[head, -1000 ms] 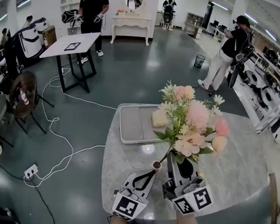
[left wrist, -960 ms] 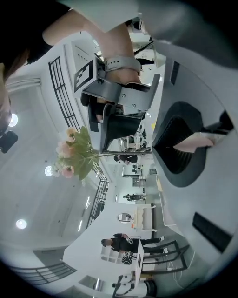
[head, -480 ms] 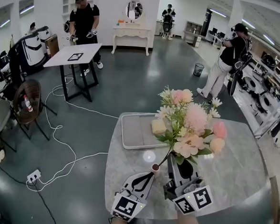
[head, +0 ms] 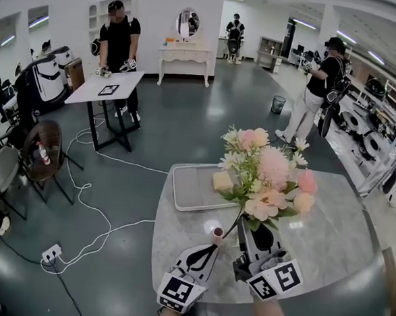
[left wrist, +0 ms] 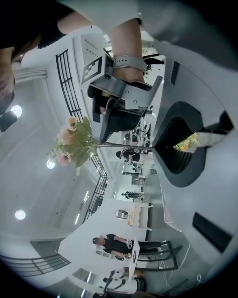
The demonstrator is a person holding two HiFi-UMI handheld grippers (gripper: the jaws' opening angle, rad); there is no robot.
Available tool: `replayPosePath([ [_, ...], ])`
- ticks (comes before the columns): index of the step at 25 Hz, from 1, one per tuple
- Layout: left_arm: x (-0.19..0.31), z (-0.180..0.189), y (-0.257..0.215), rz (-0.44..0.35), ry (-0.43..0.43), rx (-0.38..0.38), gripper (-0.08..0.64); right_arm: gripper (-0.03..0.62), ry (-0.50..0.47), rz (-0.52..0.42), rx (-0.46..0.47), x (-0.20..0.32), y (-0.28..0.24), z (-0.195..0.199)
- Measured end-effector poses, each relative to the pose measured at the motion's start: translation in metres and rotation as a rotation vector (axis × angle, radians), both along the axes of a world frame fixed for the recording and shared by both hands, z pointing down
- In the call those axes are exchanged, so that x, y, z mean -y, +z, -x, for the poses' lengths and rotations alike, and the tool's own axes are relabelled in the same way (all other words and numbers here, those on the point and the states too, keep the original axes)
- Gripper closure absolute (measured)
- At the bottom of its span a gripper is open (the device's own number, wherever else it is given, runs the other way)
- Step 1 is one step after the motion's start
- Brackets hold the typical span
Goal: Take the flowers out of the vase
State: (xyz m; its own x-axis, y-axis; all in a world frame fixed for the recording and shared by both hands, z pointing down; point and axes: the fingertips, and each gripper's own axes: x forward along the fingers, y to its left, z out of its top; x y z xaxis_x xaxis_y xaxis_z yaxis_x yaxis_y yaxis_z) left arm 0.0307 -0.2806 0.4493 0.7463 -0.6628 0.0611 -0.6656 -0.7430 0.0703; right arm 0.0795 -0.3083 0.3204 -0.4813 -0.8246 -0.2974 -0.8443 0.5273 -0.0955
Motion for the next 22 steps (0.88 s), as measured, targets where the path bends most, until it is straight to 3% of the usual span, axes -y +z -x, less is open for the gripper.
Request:
replayPosePath([
  [22, -0.046, -0.019, -0.044, -0.013, 0.049, 0.004, 0.546, 0.54, -0.004, 0.007, 0.005, -0.053, -0.029, -0.023],
])
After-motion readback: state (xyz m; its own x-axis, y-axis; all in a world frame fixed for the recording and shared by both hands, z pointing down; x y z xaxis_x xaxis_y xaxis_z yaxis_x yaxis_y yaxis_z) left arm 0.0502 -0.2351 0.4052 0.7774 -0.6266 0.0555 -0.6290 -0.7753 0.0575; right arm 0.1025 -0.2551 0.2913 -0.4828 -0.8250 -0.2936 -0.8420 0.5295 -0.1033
